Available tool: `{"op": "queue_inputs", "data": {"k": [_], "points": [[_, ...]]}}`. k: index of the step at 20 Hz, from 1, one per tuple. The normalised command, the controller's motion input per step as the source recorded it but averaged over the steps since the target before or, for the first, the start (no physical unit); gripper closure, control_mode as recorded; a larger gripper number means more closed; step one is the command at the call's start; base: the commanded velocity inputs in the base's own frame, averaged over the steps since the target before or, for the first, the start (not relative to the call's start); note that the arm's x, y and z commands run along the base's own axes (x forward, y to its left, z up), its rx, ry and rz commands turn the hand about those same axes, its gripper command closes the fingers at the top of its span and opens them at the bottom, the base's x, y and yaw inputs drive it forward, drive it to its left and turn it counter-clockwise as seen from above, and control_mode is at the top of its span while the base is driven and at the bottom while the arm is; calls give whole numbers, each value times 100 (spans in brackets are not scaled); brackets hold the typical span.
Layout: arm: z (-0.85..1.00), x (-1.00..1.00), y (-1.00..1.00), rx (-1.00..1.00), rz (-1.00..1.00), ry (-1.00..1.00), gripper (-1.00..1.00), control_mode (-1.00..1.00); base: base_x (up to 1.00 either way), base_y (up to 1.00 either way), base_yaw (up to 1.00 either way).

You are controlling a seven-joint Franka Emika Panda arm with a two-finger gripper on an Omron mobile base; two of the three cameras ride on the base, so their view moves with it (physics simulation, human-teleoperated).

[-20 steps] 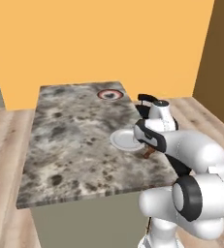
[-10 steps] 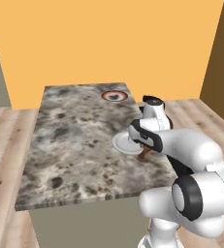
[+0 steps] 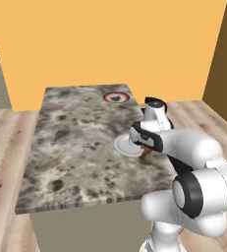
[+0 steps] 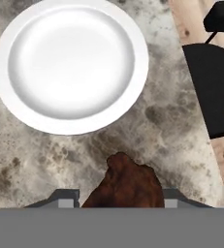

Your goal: Take the chicken drumsticks from the pan and place one on each plate on the dining counter.

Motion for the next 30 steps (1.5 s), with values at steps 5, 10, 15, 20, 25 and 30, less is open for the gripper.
{"op": "queue_inputs", "data": {"k": [5,10,15,20,25,30], "points": [[-3,85,1,0,7,1,100,-100,0,0,0],[-16,70,3,0,0,-3,100,-100,0,0,0],[-34,54,12,0,0,-1,100,-100,0,0,0],[-33,32,4,2,0,0,100,-100,0,0,0],[-32,27,0,10,0,0,100,-100,0,0,0],[-28,3,0,6,0,0,-100,-100,0,0,0]]}}
